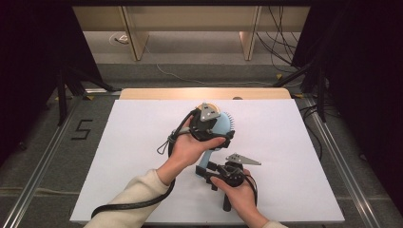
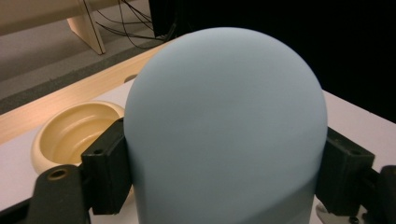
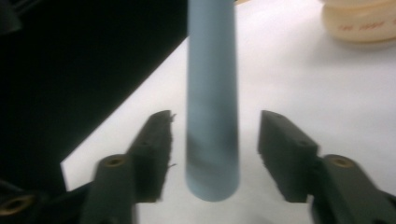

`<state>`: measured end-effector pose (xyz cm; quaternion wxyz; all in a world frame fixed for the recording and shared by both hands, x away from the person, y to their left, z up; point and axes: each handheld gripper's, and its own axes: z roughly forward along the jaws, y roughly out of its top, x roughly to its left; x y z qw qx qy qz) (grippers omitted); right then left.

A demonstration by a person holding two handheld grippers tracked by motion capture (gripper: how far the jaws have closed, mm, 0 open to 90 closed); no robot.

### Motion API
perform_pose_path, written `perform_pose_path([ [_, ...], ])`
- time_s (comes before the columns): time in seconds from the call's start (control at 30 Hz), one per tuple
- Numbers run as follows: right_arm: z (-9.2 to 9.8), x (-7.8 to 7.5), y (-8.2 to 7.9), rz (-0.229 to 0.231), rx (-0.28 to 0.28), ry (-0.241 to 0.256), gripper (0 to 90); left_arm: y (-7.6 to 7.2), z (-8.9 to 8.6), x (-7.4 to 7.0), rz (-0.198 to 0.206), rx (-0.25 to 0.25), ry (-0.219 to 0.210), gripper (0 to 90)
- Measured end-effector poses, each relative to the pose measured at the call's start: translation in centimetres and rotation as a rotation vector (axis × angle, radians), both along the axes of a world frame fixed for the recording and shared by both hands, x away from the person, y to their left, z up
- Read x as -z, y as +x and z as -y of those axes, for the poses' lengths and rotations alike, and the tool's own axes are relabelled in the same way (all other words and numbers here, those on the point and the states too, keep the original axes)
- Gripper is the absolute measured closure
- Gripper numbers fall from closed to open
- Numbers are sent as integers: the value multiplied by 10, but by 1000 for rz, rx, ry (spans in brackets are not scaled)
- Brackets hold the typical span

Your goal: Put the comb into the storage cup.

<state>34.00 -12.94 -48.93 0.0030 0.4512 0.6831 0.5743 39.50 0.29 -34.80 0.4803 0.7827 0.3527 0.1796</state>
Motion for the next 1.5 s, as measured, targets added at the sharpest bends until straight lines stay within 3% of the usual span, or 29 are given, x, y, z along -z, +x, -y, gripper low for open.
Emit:
perform_pose_path([
  [0.17, 2, -5, 2, 63, 23, -54, 274, -1, -4, -2, 49, -16, -21, 195],
  [0.27, 7, -9, 3, 139, 22, -95, 256, -1, -8, -2, 89, -37, -49, 195],
  [0.53, 15, -12, 4, 150, 26, -125, 264, 1, -22, 0, 187, -97, -89, 194],
  [0.8, 26, -17, 5, 215, 38, -195, 217, 2, -33, 3, 217, -114, -104, 194],
  [0.93, 30, -19, 4, 248, 34, -231, 211, 3, -39, 6, 212, -124, -102, 194],
  [1.2, 39, -23, 6, 287, 42, -259, 203, 4, -47, 8, 213, -137, -101, 194],
  [1.5, 48, -26, 7, 300, 45, -278, 197, 3, -47, 9, 217, -137, -104, 194],
])
